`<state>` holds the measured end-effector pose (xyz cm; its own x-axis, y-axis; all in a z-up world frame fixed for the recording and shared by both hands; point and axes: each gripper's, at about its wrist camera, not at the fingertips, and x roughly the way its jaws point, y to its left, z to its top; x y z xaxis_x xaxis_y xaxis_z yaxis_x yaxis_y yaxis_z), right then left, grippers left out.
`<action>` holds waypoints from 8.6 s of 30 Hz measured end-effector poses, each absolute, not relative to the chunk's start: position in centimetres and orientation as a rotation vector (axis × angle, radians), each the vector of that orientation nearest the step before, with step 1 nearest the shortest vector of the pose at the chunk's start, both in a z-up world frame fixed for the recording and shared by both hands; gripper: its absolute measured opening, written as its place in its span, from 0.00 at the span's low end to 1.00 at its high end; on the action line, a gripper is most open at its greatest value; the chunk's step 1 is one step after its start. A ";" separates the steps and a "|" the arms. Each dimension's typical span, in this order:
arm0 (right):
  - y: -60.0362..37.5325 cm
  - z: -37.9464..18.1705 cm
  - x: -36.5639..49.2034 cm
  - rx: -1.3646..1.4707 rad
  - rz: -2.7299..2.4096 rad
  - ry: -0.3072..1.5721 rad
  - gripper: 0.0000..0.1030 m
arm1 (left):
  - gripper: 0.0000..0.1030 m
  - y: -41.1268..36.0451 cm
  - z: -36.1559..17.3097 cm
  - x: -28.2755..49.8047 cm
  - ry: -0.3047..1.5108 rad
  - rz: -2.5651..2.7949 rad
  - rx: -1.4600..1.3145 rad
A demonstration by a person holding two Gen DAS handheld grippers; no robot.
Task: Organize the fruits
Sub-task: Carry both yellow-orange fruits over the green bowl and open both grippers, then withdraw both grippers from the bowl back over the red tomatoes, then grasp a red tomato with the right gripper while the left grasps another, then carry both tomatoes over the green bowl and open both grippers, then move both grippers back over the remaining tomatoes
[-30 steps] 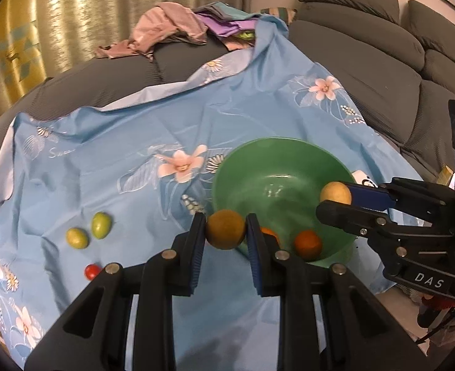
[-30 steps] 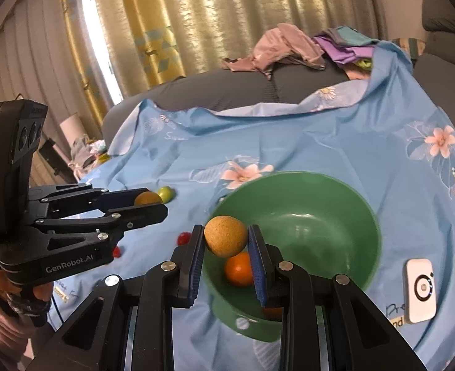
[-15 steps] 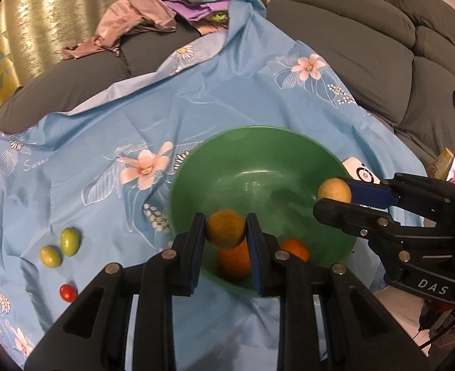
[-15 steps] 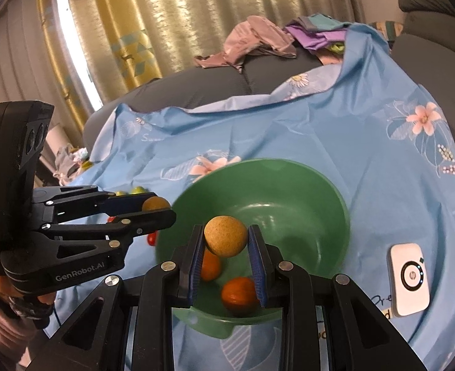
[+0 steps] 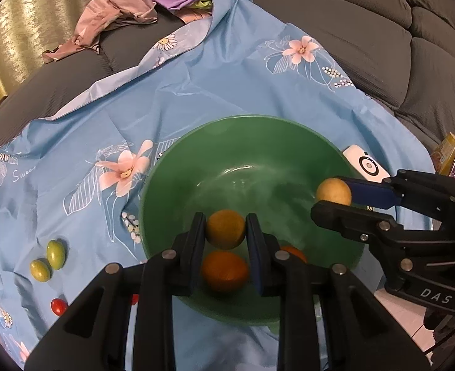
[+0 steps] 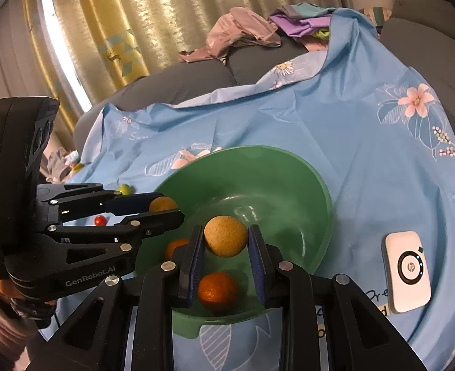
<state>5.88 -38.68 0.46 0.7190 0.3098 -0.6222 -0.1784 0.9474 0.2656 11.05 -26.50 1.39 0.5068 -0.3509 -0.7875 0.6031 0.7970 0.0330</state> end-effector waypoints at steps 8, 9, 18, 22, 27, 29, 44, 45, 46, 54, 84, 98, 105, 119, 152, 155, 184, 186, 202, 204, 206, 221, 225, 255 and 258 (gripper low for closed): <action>-38.7 0.2 6.1 0.194 0.268 0.726 0.29 | 0.25 -27.3 0.9 11.4 0.878 -0.589 0.348; -38.7 0.2 6.1 0.192 0.265 0.728 0.29 | 0.25 -27.4 0.8 11.5 0.880 -0.589 0.352; -38.8 -0.2 6.5 0.178 0.248 0.750 0.29 | 0.26 -27.9 0.1 11.9 0.910 -0.572 0.386; -38.7 -0.3 6.5 0.165 0.239 0.757 0.29 | 0.27 -27.8 -0.2 12.2 0.925 -0.556 0.375; -38.6 -0.4 6.5 0.163 0.210 0.779 0.29 | 0.61 -27.1 -0.1 12.5 0.941 -0.515 0.343; -38.7 -0.3 6.4 0.172 0.210 0.780 0.29 | 0.73 -26.8 0.0 12.5 0.948 -0.502 0.332; -35.5 1.5 3.2 0.185 0.235 0.777 0.42 | 0.99 -15.0 2.7 8.1 0.981 -0.582 -0.229; -34.7 1.7 2.8 0.177 0.247 0.778 0.42 | 0.99 -13.8 2.7 7.7 0.980 -0.592 -0.295; -34.0 1.8 2.4 0.171 0.261 0.779 0.42 | 0.99 -12.4 2.8 7.3 0.975 -0.598 -0.356; -28.3 3.1 0.3 0.084 0.362 0.768 0.42 | 0.99 -2.6 5.4 1.2 0.760 -0.513 -0.617; -22.3 0.2 -0.9 0.037 0.530 0.819 0.42 | 0.99 3.7 1.6 -5.2 0.709 -0.254 -0.171; -16.0 -3.1 3.5 -0.086 0.706 0.913 0.42 | 0.82 1.2 -2.5 1.0 0.904 -0.348 0.052; -13.4 -4.6 7.3 -0.109 0.773 0.981 0.42 | 0.72 0.8 -3.9 3.2 0.968 -0.377 0.138; -8.6 -7.1 11.1 -0.202 0.885 1.075 0.37 | 0.46 -0.2 -6.2 6.7 1.090 -0.441 0.258; -16.4 -5.0 9.0 0.057 0.754 0.993 0.26 | 0.29 0.2 -4.8 5.0 1.042 -0.350 0.071; -17.9 -4.5 8.3 0.083 0.723 0.979 0.26 | 0.29 -0.3 -4.0 4.2 1.017 -0.353 0.050; -30.0 2.1 3.3 0.229 0.539 0.729 0.26 | 0.29 -11.2 4.9 4.7 0.811 -0.505 0.109; -30.9 2.3 3.4 0.237 0.521 0.717 0.26 | 0.29 -12.6 5.3 5.2 0.803 -0.529 0.118; -37.2 1.1 3.4 0.293 0.371 0.705 0.27 | 0.29 -22.1 4.0 8.6 0.843 -0.674 0.186; -37.7 0.9 3.5 0.290 0.354 0.707 0.27 | 0.29 -23.1 3.6 8.9 0.850 -0.679 0.204; -38.1 0.8 3.6 0.287 0.340 0.706 0.27 | 0.29 -23.8 3.2 9.3 0.860 -0.684 0.210; -38.6 -0.1 4.5 0.279 0.340 0.729 0.27 | 0.30 -25.4 0.7 10.6 0.899 -0.655 0.282; -38.4 -0.2 4.6 0.273 0.343 0.740 0.27 | 0.30 -25.4 0.3 10.7 0.902 -0.640 0.296; -34.9 1.4 1.9 0.271 0.335 0.751 0.46 | 0.90 -14.8 2.7 4.5 0.799 -0.381 0.193; -32.8 1.9 1.3 0.235 0.369 0.748 0.48 | 0.97 -12.1 2.5 3.2 0.794 -0.333 0.145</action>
